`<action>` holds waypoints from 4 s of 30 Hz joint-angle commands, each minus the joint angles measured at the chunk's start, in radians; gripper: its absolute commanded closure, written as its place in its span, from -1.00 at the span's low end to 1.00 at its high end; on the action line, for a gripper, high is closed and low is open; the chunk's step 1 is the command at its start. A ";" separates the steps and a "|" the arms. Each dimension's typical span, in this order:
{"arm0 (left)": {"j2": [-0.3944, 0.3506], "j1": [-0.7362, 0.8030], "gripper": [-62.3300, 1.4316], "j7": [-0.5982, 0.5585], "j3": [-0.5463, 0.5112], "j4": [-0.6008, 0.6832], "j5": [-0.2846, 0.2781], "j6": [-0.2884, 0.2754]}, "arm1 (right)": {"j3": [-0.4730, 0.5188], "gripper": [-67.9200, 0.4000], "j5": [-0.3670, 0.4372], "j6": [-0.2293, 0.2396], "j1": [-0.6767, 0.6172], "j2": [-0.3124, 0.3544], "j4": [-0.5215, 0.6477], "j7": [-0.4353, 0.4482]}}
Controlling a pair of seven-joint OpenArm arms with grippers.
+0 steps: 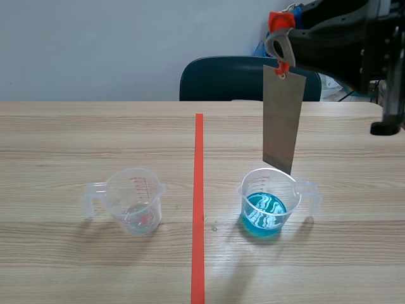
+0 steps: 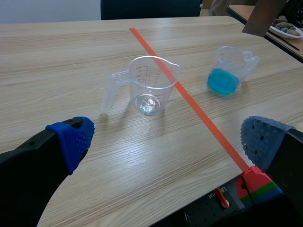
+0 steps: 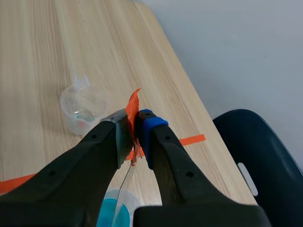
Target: Do the redox reaction experiment
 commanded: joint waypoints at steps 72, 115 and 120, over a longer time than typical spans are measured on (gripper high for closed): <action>0.002 0.002 -1.00 0.064 -0.003 0.013 -0.006 -0.003 | 0.013 0.97 0.004 0.030 0.013 0.002 0.002 0.013; -0.150 -0.582 0.87 0.295 0.105 0.018 0.053 -0.060 | 0.013 0.97 0.000 0.030 0.013 0.002 0.002 0.013; -0.150 -0.731 0.87 0.397 0.262 0.018 0.054 -0.059 | 0.013 0.97 0.000 0.030 0.013 0.002 0.002 0.013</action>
